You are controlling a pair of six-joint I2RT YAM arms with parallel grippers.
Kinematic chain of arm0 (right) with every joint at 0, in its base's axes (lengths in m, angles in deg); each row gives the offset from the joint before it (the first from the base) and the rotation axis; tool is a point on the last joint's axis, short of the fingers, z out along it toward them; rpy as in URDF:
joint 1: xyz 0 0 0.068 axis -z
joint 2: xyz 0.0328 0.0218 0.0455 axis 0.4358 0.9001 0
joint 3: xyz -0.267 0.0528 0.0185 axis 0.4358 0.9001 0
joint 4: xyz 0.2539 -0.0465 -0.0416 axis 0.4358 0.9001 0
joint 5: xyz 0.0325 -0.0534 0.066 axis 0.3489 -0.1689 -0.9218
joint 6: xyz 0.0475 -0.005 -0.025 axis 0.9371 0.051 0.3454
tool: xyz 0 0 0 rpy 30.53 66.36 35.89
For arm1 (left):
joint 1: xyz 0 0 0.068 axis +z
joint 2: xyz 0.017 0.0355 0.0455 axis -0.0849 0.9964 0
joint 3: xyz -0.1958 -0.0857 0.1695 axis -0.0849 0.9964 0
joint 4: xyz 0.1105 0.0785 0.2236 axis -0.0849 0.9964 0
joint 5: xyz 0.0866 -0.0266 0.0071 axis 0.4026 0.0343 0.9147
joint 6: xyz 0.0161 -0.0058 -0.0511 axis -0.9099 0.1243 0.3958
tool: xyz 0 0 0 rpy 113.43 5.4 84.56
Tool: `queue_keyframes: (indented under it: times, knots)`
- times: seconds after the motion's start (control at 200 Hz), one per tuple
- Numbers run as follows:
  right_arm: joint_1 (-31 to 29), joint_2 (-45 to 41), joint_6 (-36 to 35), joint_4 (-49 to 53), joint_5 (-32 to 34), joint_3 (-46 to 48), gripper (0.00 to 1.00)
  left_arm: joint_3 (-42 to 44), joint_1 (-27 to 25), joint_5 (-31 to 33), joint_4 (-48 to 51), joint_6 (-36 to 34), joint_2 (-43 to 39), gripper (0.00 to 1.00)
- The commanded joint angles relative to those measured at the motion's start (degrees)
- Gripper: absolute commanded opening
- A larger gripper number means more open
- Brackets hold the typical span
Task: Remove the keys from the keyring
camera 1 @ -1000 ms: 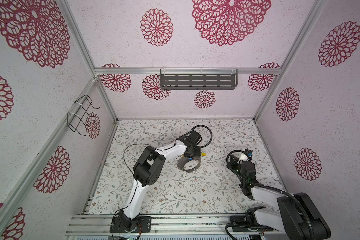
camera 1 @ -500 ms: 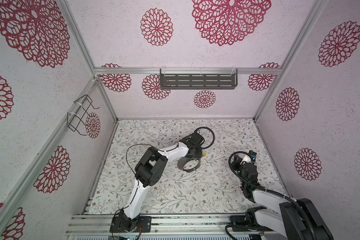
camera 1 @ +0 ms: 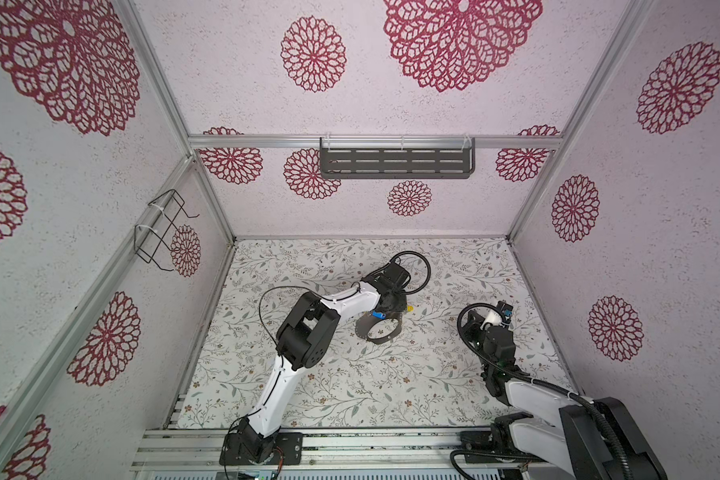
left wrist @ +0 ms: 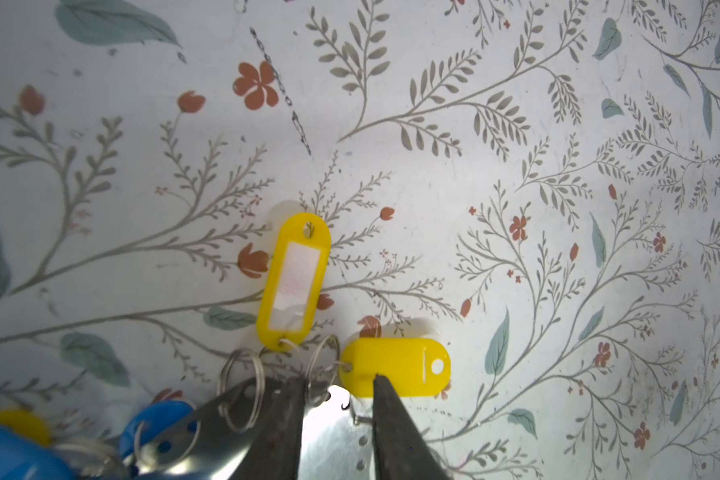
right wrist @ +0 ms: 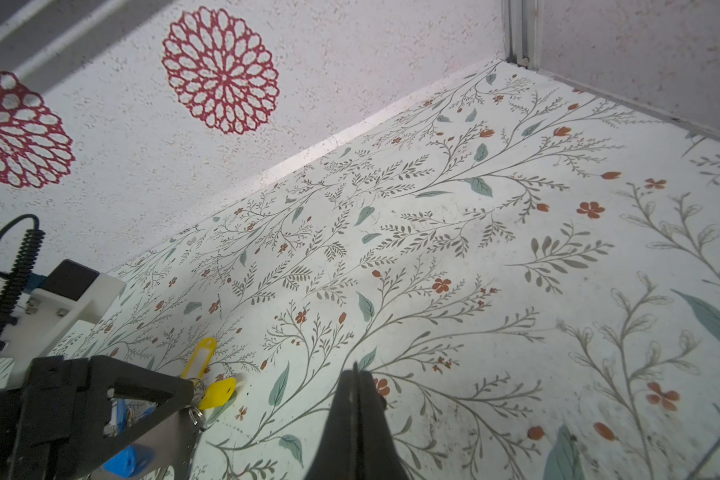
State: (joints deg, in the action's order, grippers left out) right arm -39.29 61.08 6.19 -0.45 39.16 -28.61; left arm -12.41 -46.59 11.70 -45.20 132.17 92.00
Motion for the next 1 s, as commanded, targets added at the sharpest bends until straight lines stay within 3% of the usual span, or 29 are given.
queue_keyframes:
  times: [0.0, 0.5, 0.696, 0.826, 0.991]
  knots:
    - [-0.3, -0.8, -0.7, -1.2, -0.1, -1.2, 0.01, -1.7, 0.4, 0.2, 1.2, -0.8, 1.8, 0.30]
    - [-0.2, -0.9, -0.8, -0.7, -0.2, -1.5, 0.01, -3.5, -0.1, 0.6, 3.9, -3.5, 3.5, 0.23]
    - [-0.2, -0.9, -0.8, -0.5, -0.1, -1.6, 0.01, -4.4, -0.3, 1.3, 5.4, -4.8, 4.4, 0.13]
    - [-0.1, -0.9, -0.8, -0.4, 0.0, -1.7, 0.01, -4.6, -0.5, 2.3, 6.1, -5.8, 4.2, 0.00]
    - [-0.1, -1.2, -1.1, -0.2, 0.3, -1.6, 0.01, -3.4, -0.6, 3.2, 5.6, -10.0, 0.5, 0.00]
